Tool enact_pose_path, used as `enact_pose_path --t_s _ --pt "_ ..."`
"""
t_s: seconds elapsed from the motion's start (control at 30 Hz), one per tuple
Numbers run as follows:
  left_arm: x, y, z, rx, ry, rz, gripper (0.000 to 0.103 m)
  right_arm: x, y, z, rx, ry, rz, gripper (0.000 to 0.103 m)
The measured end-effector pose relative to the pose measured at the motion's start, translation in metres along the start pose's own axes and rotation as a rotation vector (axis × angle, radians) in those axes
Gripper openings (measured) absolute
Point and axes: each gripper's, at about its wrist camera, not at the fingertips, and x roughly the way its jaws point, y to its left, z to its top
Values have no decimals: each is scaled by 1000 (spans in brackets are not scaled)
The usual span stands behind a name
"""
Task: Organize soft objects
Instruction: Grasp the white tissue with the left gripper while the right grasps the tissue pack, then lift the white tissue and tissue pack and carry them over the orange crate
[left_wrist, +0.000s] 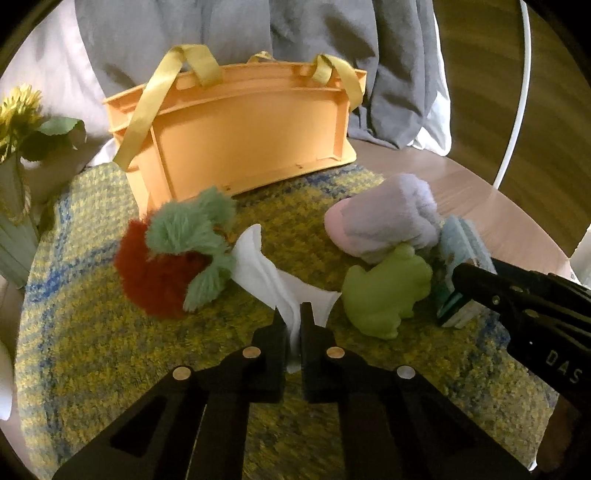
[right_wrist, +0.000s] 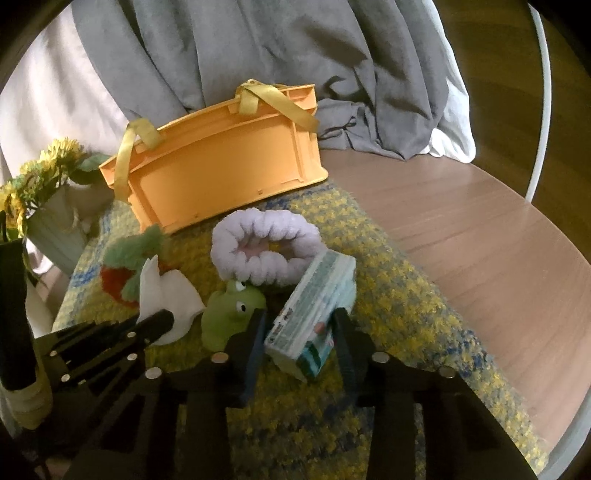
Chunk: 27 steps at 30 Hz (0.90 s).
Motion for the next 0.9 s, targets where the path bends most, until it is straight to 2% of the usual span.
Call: enact_pose_path --t_s 0.23,0.9 --pt "-18 -7 2 -14 -48 2 6 -9 -10 1 26 -2 0 26" --pt "-77 -26 30 -47 -178 39 6 -59 -15 30 -16 -102 67 25"
